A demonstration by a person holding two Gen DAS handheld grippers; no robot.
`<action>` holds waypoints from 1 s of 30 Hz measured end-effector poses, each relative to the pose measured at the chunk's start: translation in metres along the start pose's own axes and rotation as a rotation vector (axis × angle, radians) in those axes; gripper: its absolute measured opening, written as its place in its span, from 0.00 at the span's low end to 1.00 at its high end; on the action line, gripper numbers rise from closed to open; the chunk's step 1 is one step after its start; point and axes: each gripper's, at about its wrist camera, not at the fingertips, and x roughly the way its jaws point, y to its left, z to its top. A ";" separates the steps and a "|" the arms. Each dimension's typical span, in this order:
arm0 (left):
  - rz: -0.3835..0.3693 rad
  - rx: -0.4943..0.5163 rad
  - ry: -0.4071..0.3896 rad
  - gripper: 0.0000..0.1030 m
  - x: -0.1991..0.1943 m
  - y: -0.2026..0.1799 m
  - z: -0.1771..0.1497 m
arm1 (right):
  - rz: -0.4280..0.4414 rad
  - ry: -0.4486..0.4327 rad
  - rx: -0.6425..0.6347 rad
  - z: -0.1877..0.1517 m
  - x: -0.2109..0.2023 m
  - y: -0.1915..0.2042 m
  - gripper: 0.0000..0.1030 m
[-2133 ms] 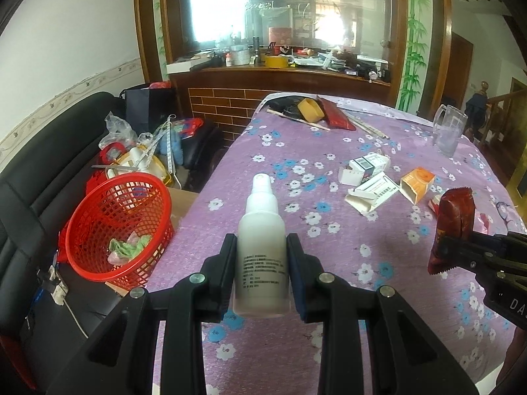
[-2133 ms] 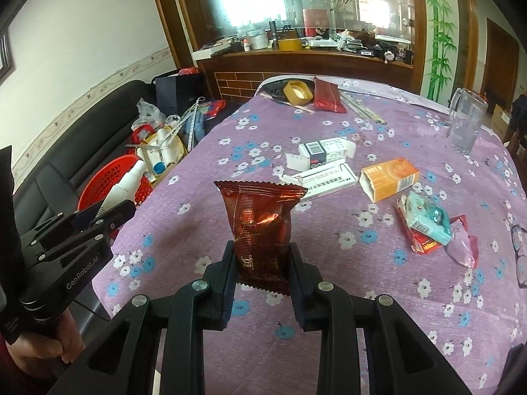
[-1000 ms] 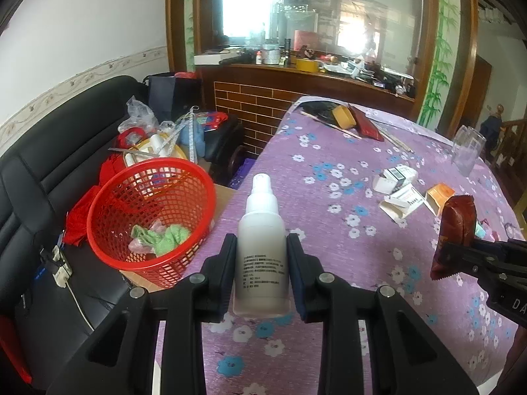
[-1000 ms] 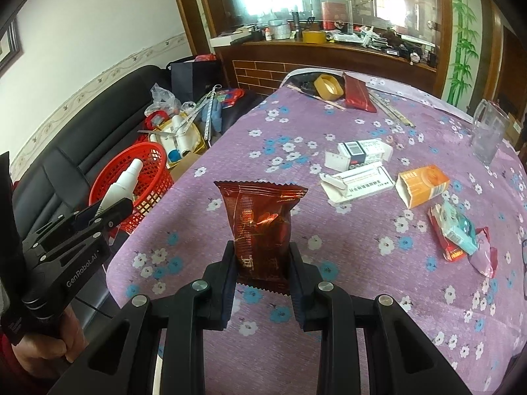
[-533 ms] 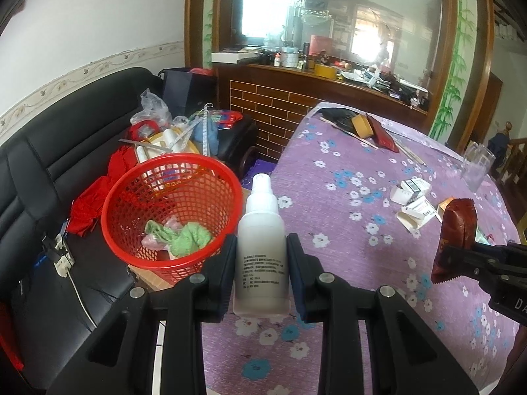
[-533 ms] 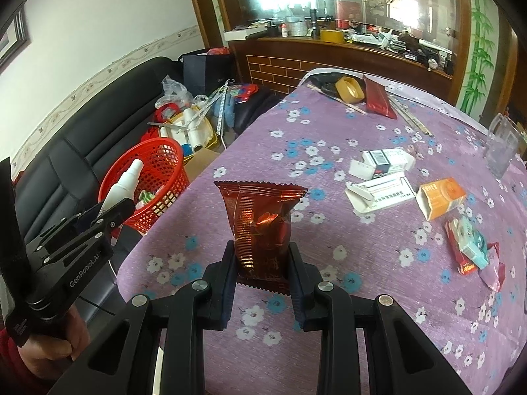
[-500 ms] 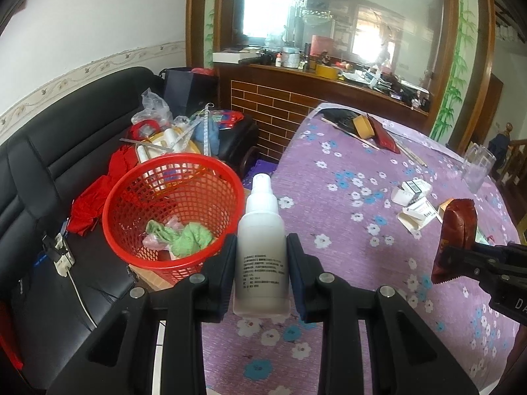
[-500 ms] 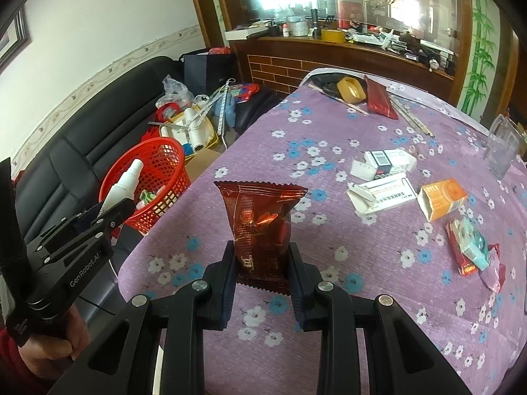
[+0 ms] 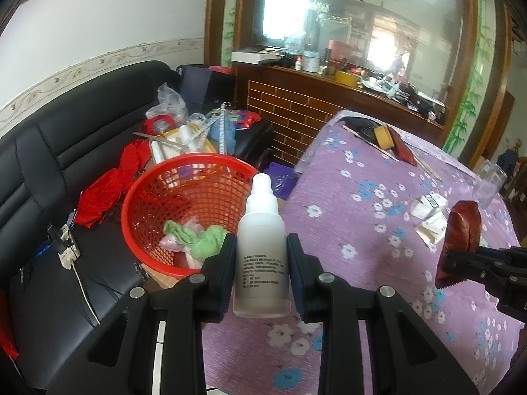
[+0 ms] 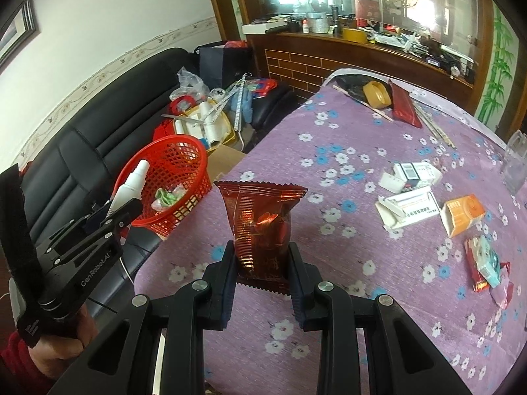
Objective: Collect trash
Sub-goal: 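Open both tools over the red basket to drop bottle and packet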
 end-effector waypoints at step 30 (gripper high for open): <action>0.012 -0.071 0.075 0.28 0.052 0.099 0.042 | 0.196 0.093 -0.078 0.096 0.106 0.108 0.30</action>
